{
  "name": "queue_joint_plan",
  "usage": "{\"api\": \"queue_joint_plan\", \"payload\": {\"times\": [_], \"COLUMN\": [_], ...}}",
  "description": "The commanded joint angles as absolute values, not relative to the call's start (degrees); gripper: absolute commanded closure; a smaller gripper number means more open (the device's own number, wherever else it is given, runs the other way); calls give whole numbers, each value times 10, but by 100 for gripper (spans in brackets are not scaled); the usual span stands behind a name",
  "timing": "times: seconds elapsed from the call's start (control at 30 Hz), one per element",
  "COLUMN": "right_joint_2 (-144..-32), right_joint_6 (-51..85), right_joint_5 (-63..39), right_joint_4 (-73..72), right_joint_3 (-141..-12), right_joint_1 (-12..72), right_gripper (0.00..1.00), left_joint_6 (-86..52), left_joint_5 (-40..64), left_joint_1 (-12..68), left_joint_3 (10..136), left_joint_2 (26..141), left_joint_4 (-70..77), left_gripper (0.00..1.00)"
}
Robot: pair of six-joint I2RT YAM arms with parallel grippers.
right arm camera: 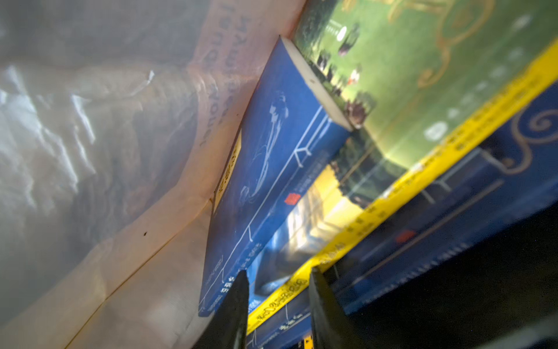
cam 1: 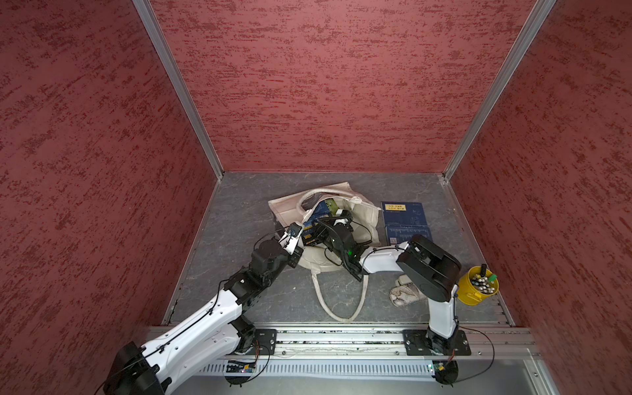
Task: Take out the books from the canvas bag
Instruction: Pick up the book from the canvas bag.
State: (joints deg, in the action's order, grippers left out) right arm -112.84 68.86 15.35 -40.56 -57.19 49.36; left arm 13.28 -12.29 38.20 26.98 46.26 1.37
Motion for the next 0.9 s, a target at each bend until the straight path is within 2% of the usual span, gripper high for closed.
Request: {"api": "queue_joint_plan", "payload": {"times": [0.0,0.17,0.53,0.63,0.87], "right_joint_2": [-1121,-1144,-1152,-1162,-1130], "right_joint_6": [663,647,654,666,696], "right_joint_5": [191,175,163,146,152], "right_joint_4": [-404,-376,-391,-404,-446], "right_joint_3": [-605,-653,-675,-666,-596], "right_joint_1": [494,485,473,474,475], "right_gripper": [66,68,73,82,94], "left_joint_6": [129,130,131,132,132], "left_joint_5": [-103,-101,-101,-102,-103], "left_joint_1": [383,383,383,383,383], "left_joint_3": [276,275,274,274,274], "left_joint_2": [449,450,451,450,447], "left_joint_4": [91,91,91,91,91], "left_gripper": [100,100,100,100,100]}}
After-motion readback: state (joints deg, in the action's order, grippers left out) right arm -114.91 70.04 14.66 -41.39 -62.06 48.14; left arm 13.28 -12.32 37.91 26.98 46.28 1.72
